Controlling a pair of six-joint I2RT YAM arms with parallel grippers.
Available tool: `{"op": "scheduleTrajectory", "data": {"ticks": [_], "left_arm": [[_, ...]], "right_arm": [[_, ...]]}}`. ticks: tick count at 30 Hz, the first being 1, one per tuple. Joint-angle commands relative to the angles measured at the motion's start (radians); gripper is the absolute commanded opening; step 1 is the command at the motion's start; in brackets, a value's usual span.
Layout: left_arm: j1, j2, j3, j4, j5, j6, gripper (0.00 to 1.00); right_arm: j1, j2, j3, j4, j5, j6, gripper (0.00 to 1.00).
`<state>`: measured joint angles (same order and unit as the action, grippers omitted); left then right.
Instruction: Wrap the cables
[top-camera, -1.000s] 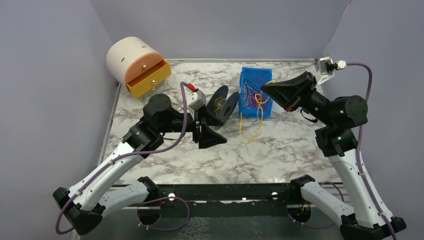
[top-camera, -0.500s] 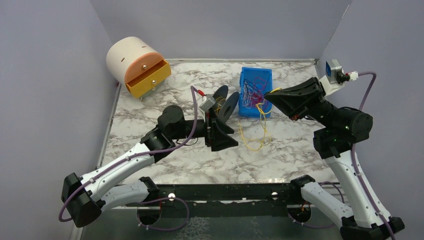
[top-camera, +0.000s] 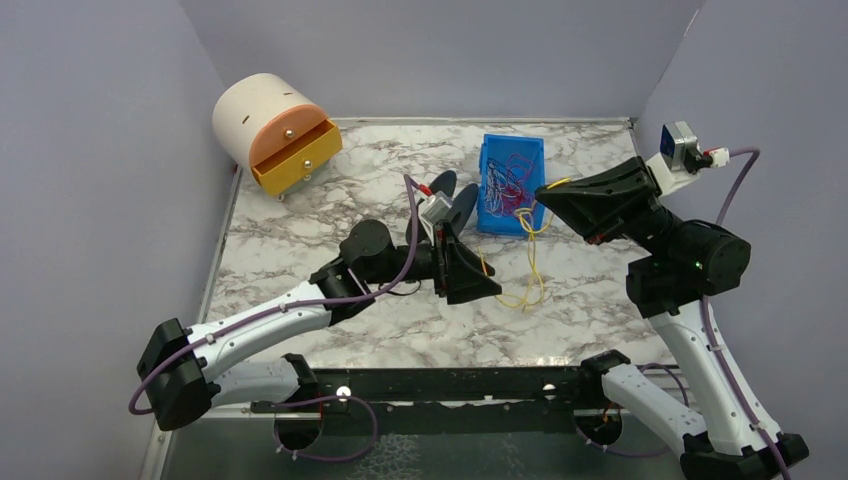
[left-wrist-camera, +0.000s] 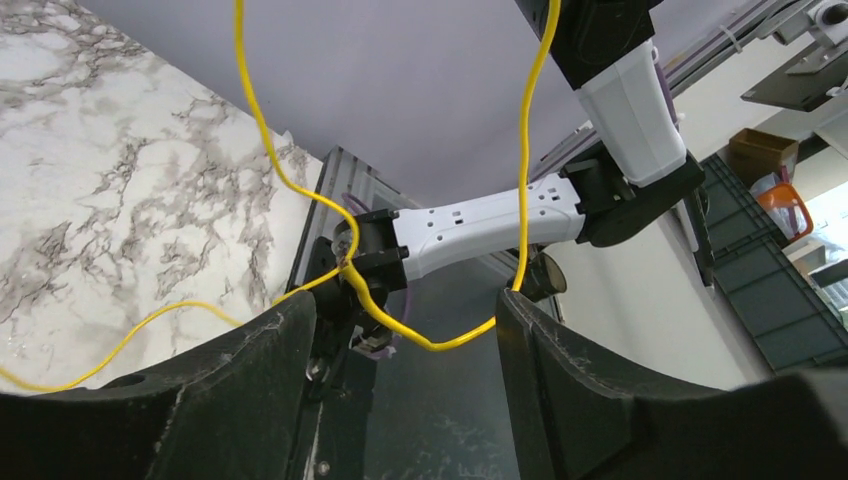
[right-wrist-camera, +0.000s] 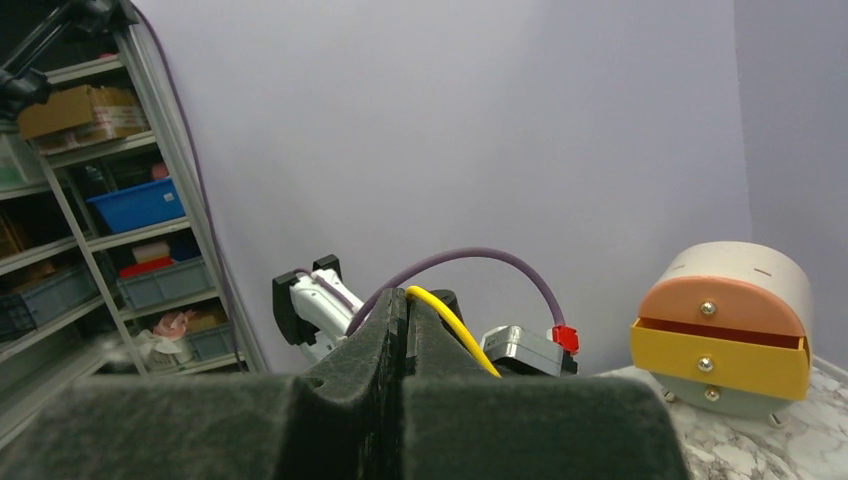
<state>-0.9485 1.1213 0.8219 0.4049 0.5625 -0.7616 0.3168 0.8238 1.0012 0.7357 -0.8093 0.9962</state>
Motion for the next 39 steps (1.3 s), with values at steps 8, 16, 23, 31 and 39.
{"op": "scheduleTrajectory", "data": {"ticks": [8, 16, 23, 31, 39], "left_arm": [[-0.03, -0.006, -0.033, 0.194, -0.099, -0.092, 0.41], [-0.03, -0.054, -0.049, 0.193, -0.119, -0.077, 0.0], [-0.03, -0.139, 0.0, 0.011, -0.186, 0.027, 0.0], [-0.03, -0.207, 0.115, -0.28, -0.294, 0.217, 0.0], [-0.03, -0.198, 0.22, -0.519, -0.293, 0.392, 0.0]], "right_arm": [[-0.004, -0.052, -0.042, 0.053, -0.013, 0.025, 0.01], [-0.004, -0.135, -0.062, -0.117, 0.038, -0.08, 0.01], [-0.004, -0.242, -0.084, -0.513, 0.256, -0.26, 0.21], [-0.004, -0.333, -0.148, -0.84, 0.459, -0.382, 0.7], [-0.004, -0.316, -0.217, -1.029, 0.412, -0.428, 0.78]]}}
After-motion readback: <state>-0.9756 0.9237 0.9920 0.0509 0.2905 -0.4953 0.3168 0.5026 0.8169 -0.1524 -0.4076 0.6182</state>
